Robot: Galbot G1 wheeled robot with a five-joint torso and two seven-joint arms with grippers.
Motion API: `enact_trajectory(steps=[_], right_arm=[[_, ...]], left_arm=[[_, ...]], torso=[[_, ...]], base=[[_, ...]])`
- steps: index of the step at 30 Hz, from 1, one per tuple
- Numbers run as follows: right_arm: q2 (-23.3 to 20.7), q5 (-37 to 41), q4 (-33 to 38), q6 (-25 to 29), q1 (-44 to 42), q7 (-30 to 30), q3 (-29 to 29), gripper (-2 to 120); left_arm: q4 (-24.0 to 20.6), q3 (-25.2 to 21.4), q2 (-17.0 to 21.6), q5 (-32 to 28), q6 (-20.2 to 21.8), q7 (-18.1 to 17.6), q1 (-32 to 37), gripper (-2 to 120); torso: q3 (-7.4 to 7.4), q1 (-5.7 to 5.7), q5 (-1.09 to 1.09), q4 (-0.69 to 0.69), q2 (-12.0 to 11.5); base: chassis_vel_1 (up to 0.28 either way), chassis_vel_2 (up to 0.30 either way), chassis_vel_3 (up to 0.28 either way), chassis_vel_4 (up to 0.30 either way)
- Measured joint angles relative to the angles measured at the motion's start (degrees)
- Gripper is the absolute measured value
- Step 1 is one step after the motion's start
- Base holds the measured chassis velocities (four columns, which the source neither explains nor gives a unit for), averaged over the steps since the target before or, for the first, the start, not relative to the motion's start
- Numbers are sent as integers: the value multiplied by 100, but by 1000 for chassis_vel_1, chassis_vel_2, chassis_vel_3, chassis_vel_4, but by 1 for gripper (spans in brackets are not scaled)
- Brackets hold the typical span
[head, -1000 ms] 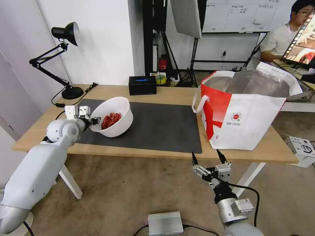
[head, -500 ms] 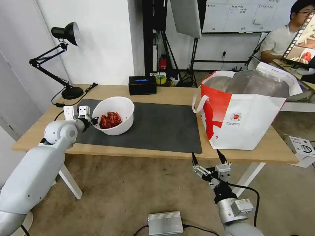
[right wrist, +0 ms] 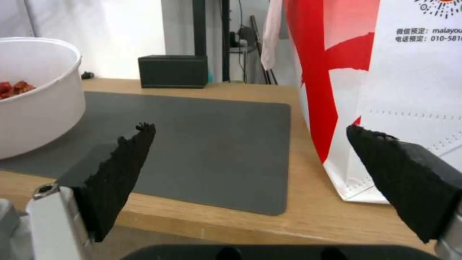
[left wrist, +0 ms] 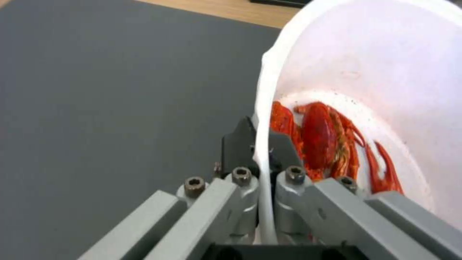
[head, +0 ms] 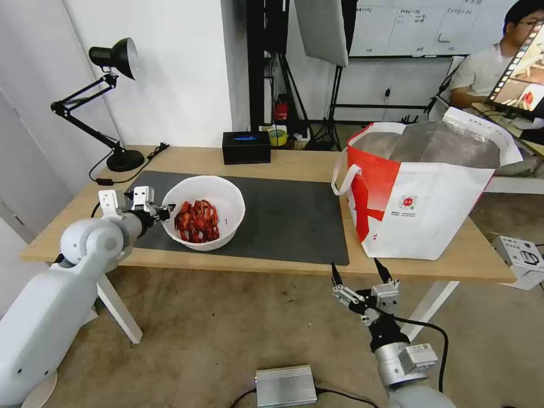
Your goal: Pick up the trash from the table and place it into the takeout bag.
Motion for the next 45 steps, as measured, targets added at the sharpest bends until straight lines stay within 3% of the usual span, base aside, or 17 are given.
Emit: enact_trajectory(steps=[12,29,45], right_arm=[[0,0,0,0,0,0,0,99],[0,0,0,0,0,0,0,99],[0,0,0,0,0,0,0,99]], left_arm=[[-440,378,-145,-647,79,-396,-313,0],[-1173,1170,-460,-891,50,-448,-885,0],[-1178,2188,-1476,-910,-79,-414,-1996,0]], torso=[[0,0,1,-1,0],[0,0,1,-1,0],[0,0,2,-2,0]], base=[[0,0,0,0],[0,0,0,0],[0,0,0,0]])
